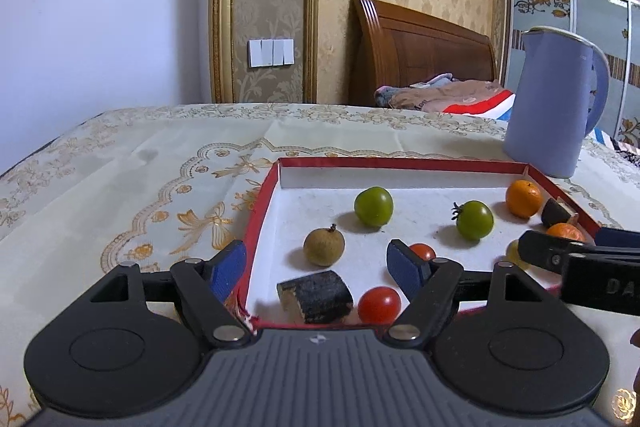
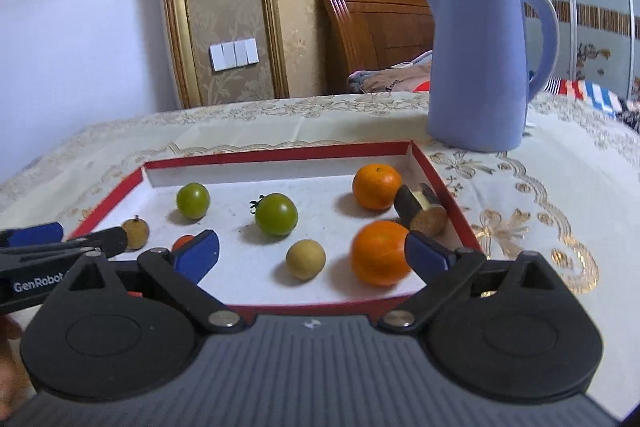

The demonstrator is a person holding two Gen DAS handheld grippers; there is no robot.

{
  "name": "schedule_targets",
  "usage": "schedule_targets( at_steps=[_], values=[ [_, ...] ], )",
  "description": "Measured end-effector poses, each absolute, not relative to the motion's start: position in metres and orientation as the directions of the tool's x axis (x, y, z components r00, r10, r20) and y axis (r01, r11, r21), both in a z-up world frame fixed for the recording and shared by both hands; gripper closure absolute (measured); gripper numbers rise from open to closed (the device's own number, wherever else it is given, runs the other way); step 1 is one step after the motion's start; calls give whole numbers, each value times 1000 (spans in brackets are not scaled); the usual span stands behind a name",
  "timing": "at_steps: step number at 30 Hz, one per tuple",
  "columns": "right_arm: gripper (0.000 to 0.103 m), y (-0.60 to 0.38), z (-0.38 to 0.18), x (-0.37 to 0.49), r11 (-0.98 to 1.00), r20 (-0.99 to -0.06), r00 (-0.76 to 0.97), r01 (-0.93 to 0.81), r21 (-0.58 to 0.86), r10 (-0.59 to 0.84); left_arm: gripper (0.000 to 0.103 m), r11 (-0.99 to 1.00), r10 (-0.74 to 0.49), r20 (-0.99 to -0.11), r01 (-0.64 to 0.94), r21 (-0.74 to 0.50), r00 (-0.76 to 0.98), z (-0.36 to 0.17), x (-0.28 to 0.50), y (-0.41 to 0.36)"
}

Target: Organize fruits

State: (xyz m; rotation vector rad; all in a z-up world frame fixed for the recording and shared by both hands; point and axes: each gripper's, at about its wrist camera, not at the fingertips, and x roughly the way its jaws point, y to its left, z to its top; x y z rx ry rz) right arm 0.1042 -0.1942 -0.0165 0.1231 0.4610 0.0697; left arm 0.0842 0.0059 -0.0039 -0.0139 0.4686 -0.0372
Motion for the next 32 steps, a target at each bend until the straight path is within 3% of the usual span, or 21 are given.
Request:
schedule_targets(
  at_steps=[32],
  values=[
    [0, -194, -30, 82, 990, -530, 837, -84, 117, 134, 24, 1000, -28, -489, 18, -24, 872, -7, 57, 10]
  ],
)
